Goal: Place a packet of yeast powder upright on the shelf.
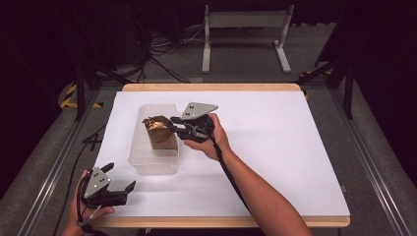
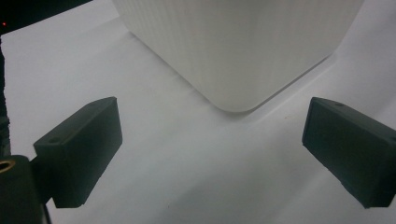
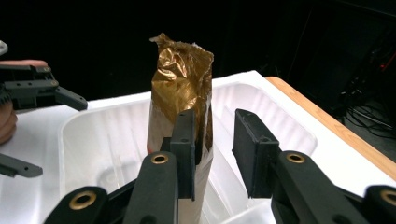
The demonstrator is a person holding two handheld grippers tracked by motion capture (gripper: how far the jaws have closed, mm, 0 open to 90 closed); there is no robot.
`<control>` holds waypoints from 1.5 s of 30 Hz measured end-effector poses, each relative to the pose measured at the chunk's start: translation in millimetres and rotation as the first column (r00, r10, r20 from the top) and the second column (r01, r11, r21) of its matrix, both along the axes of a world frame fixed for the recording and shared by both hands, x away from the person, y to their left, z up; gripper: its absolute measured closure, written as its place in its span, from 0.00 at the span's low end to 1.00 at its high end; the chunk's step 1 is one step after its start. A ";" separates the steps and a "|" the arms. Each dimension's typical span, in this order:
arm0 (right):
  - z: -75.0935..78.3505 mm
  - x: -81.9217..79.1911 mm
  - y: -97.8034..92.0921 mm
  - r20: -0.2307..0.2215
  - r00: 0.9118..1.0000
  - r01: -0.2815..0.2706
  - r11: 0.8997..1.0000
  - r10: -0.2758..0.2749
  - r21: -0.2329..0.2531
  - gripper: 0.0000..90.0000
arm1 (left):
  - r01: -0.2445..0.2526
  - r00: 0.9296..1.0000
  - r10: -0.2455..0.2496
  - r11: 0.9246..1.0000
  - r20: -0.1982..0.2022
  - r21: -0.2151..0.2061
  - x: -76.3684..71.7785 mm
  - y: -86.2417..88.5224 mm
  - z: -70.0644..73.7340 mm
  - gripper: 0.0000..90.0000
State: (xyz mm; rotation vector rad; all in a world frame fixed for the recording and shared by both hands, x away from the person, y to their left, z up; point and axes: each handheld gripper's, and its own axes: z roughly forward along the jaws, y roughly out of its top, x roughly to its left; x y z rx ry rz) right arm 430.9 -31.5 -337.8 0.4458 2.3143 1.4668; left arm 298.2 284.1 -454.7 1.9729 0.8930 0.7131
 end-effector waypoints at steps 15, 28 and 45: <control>17.5 -14.2 -26.8 0.064 0.997 0.052 0.996 -0.047 -0.078 0.63 | 0.003 1.000 -0.003 1.000 -0.002 0.010 -0.6 -1.3 0.4 0.06; 21.7 -25.6 -73.4 0.113 0.985 0.146 0.976 -0.128 -0.165 0.58 | 0.004 1.000 -0.004 1.000 0.004 0.013 0.0 -1.3 0.6 0.06; 16.1 -37.4 -124.4 0.157 0.965 0.246 0.932 -0.210 -0.266 0.48 | 0.002 1.000 -0.002 1.000 -0.010 0.016 1.7 -1.5 -0.7 0.07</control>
